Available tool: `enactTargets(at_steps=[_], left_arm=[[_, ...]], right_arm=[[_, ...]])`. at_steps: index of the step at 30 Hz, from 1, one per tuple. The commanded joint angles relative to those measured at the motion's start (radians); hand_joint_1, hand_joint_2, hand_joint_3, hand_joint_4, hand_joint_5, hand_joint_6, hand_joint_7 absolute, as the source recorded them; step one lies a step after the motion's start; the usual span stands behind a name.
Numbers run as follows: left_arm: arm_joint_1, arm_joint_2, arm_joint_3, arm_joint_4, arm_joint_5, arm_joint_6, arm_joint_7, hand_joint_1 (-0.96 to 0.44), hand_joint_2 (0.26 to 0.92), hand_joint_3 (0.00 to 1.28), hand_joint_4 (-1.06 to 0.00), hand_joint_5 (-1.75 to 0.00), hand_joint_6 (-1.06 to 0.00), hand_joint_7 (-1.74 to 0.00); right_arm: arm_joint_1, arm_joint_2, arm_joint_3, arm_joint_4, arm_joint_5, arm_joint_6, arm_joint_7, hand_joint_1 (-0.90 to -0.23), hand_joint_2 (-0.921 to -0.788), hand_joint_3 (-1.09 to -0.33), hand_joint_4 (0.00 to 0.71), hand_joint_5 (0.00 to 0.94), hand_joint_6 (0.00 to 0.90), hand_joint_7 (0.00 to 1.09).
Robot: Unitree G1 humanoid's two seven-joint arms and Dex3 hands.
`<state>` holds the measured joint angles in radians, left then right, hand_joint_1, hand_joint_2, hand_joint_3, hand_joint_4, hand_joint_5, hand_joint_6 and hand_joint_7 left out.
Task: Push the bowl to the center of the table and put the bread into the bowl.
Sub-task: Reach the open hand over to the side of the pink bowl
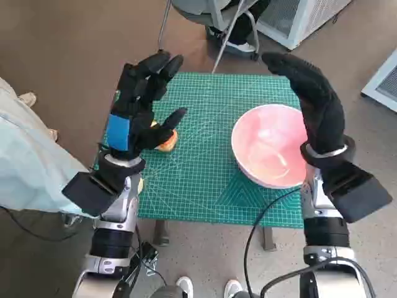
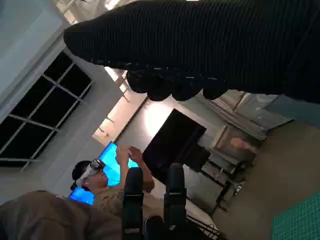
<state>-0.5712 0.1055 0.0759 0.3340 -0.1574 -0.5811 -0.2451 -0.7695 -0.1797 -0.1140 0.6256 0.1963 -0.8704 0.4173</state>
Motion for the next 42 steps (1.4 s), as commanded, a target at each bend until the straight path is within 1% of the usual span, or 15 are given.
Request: enactTargets(at_steps=[1,15,22,25,27,30,33,35,37,40,42], left_arm=[[-0.020,-0.002,0.000,0.000,0.002,-0.006,-0.001,-0.34,0.921,0.30,-0.40,-0.21,-0.14,-0.84],[-0.026,0.001,-0.001,0.010,0.010,-0.011,-0.001,-0.33,0.921,0.30,-0.39,-0.23,-0.14,-0.85],[-0.028,0.002,-0.002,0.011,0.013,-0.013,-0.001,-0.33,0.921,0.30,-0.38,-0.24,-0.13,-0.85],[-0.028,0.003,-0.002,0.012,0.018,-0.015,0.002,-0.33,0.921,0.30,-0.38,-0.24,-0.13,-0.85],[-0.027,0.003,-0.002,0.011,0.021,-0.016,0.003,-0.33,0.921,0.30,-0.37,-0.24,-0.13,-0.85],[-0.025,0.004,-0.002,0.011,0.022,-0.018,0.003,-0.33,0.921,0.30,-0.37,-0.25,-0.13,-0.85],[-0.023,0.005,-0.001,0.008,0.023,-0.018,0.004,-0.33,0.921,0.30,-0.37,-0.25,-0.13,-0.85],[-0.021,0.007,0.000,0.006,0.022,-0.018,0.004,-0.33,0.921,0.30,-0.37,-0.25,-0.13,-0.85],[-0.019,0.009,0.002,0.006,0.021,-0.020,0.004,-0.33,0.921,0.30,-0.37,-0.26,-0.13,-0.85],[-0.018,0.010,0.003,0.010,0.025,-0.025,0.006,-0.34,0.921,0.30,-0.37,-0.26,-0.13,-0.85],[-0.018,0.010,0.003,0.013,0.026,-0.028,0.007,-0.34,0.921,0.30,-0.37,-0.27,-0.13,-0.84]], right_arm=[[0.009,-0.004,-0.005,0.017,0.009,0.003,0.004,-0.644,-0.921,-0.772,0.247,0.002,-0.001,0.65],[0.012,-0.002,-0.007,0.015,0.018,0.009,0.009,-0.648,-0.921,-0.771,0.246,0.002,-0.001,0.65],[0.014,-0.008,-0.011,0.015,0.024,0.011,0.012,-0.648,-0.921,-0.771,0.246,0.001,-0.001,0.65],[0.015,-0.022,-0.023,0.029,0.033,0.005,0.021,-0.649,-0.921,-0.770,0.247,0.002,-0.001,0.65],[0.013,-0.037,-0.035,0.051,0.045,-0.002,0.033,-0.651,-0.921,-0.769,0.247,0.002,-0.001,0.65],[0.004,-0.070,-0.065,0.116,0.073,-0.020,0.061,-0.652,-0.921,-0.772,0.247,0.002,-0.001,0.65],[-0.008,-0.095,-0.094,0.182,0.092,-0.036,0.080,-0.649,-0.921,-0.782,0.245,0.001,-0.001,0.64],[-0.011,-0.116,-0.116,0.227,0.089,-0.047,0.069,-0.644,-0.921,-0.789,0.242,0.000,-0.001,0.63],[-0.011,-0.135,-0.133,0.262,0.073,-0.061,0.044,-0.639,-0.921,-0.796,0.240,0.000,-0.001,0.62],[-0.001,-0.162,-0.156,0.310,0.031,-0.079,-0.025,-0.622,-0.921,-0.818,0.237,0.000,-0.001,0.61],[0.002,-0.177,-0.166,0.343,0.009,-0.085,-0.066,-0.609,-0.921,-0.830,0.234,0.000,-0.001,0.60]])
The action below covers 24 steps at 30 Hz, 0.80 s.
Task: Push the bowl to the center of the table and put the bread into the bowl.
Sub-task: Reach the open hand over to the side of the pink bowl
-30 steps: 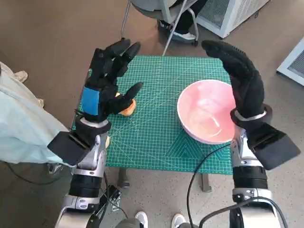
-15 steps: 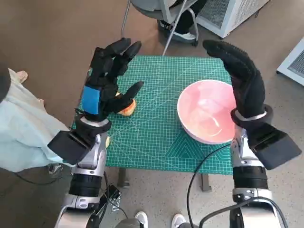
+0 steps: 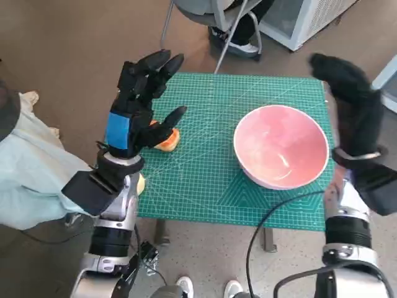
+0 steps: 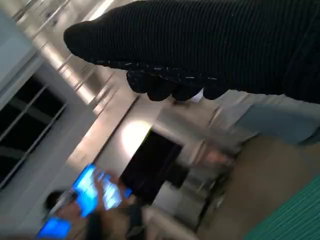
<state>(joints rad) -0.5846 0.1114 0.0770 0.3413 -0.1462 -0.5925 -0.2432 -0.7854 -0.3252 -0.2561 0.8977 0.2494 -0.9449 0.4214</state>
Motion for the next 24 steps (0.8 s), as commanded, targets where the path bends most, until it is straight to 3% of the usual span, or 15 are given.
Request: enactTargets(at_steps=[1,8,15,21,24], left_arm=[[-0.005,0.004,0.002,0.006,0.015,-0.017,0.005,-0.34,0.921,0.30,-0.37,-0.27,-0.13,-0.83],[-0.005,0.004,0.005,0.014,0.019,-0.021,0.009,-0.35,0.921,0.30,-0.36,-0.28,-0.14,-0.80],[-0.005,0.002,0.007,0.017,0.024,-0.017,0.014,-0.35,0.921,0.30,-0.35,-0.28,-0.14,-0.78],[-0.002,0.005,0.007,0.011,0.027,-0.013,0.017,-0.35,0.921,0.30,-0.35,-0.28,-0.15,-0.77],[-0.002,0.008,0.010,0.019,0.025,-0.016,0.015,-0.35,0.921,0.30,-0.35,-0.28,-0.15,-0.77]], right_arm=[[0.018,-0.038,-0.027,0.085,-0.053,-0.012,-0.087,-0.599,-0.921,-0.839,0.233,0.000,-0.001,0.59],[0.037,-0.078,-0.041,0.201,-0.136,-0.003,-0.253,-0.560,-0.921,-0.873,0.236,0.003,-0.001,0.60],[0.058,-0.087,-0.031,0.285,-0.187,0.023,-0.370,-0.556,-0.921,-0.895,0.233,0.002,-0.001,0.60],[0.065,-0.064,-0.035,0.339,-0.186,0.086,-0.408,-0.539,-0.921,-0.927,0.229,0.001,0.003,0.61],[0.063,-0.046,-0.044,0.360,-0.169,0.126,-0.402,-0.537,-0.921,-0.934,0.230,0.002,0.006,0.62]])
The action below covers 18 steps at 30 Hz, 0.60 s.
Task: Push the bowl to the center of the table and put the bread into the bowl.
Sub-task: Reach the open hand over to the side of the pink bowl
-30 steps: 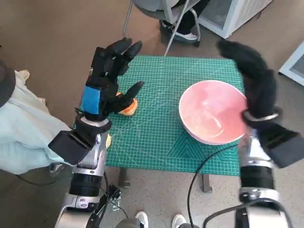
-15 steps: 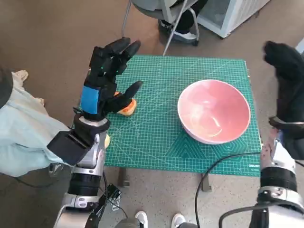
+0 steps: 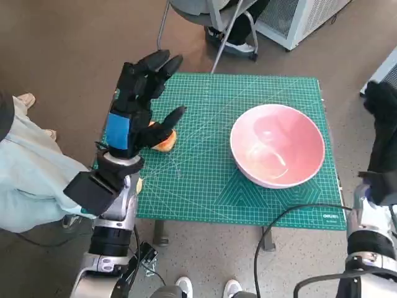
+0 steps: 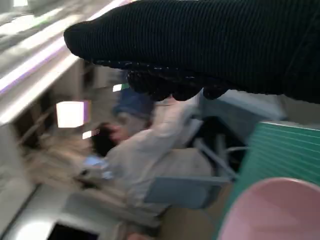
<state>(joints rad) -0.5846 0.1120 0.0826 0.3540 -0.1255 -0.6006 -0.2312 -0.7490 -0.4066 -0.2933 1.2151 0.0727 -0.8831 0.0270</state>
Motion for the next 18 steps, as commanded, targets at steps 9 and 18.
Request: enactTargets(at_steps=[9,18], left_arm=[[0.003,0.012,0.012,0.005,-0.002,-0.001,0.000,-0.35,0.921,0.30,-0.36,-0.27,-0.16,-0.74],[0.024,0.018,0.020,-0.016,-0.012,0.012,-0.003,-0.36,0.921,0.30,-0.38,-0.24,-0.19,-0.68]], right_arm=[[0.002,0.107,-0.050,0.081,0.058,0.170,0.015,-0.544,-0.921,-0.917,0.252,0.008,0.057,0.59],[-0.027,0.171,-0.086,0.105,0.083,0.264,0.020,-0.521,-0.921,-0.929,0.270,0.013,0.100,0.58]])
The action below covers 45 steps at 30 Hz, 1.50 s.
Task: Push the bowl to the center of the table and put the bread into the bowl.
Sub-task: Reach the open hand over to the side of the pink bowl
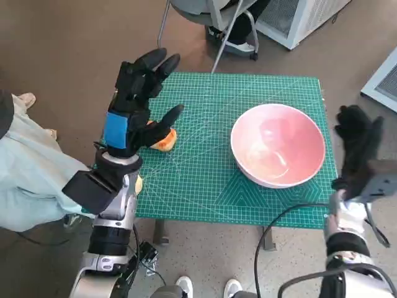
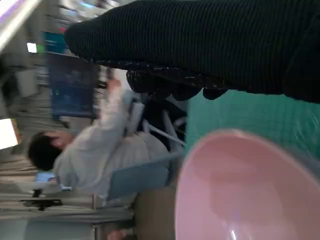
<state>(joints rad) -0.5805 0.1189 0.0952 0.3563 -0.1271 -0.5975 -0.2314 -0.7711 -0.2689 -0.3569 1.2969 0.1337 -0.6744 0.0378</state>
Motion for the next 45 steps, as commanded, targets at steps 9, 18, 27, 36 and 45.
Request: enactTargets(at_steps=[9,18,27,36,45], left_arm=[[0.045,0.023,0.016,-0.049,-0.028,0.026,-0.014,-0.36,0.921,0.29,-0.40,-0.19,-0.22,-0.63],[0.080,0.038,0.020,-0.096,-0.029,0.034,-0.012,-0.37,0.921,0.28,-0.42,-0.13,-0.23,-0.57],[0.099,0.054,0.033,-0.106,-0.003,0.032,0.010,-0.38,0.921,0.27,-0.45,-0.07,-0.27,-0.47],[0.129,0.053,0.037,-0.140,0.000,0.050,0.025,-0.38,0.921,0.27,-0.45,-0.06,-0.29,-0.45],[0.160,0.051,0.041,-0.172,0.010,0.060,0.048,-0.37,0.921,0.27,-0.46,-0.03,-0.33,-0.39]], right_arm=[[-0.042,0.086,-0.084,0.035,0.074,0.139,0.044,-0.525,-0.921,-0.922,0.282,0.013,0.123,0.58],[-0.079,0.133,-0.123,0.041,0.102,0.211,0.056,-0.506,-0.921,-0.875,0.263,0.002,0.122,0.58],[-0.120,0.180,-0.130,0.041,0.106,0.235,0.060,-0.513,-0.921,-0.825,0.262,0.001,0.140,0.59],[-0.160,0.208,-0.073,0.047,0.033,0.252,-0.031,-0.535,-0.921,-0.816,0.286,0.013,0.165,0.63],[-0.199,0.237,-0.068,0.050,0.016,0.294,-0.059,-0.543,-0.921,-0.828,0.310,0.021,0.175,0.65]])
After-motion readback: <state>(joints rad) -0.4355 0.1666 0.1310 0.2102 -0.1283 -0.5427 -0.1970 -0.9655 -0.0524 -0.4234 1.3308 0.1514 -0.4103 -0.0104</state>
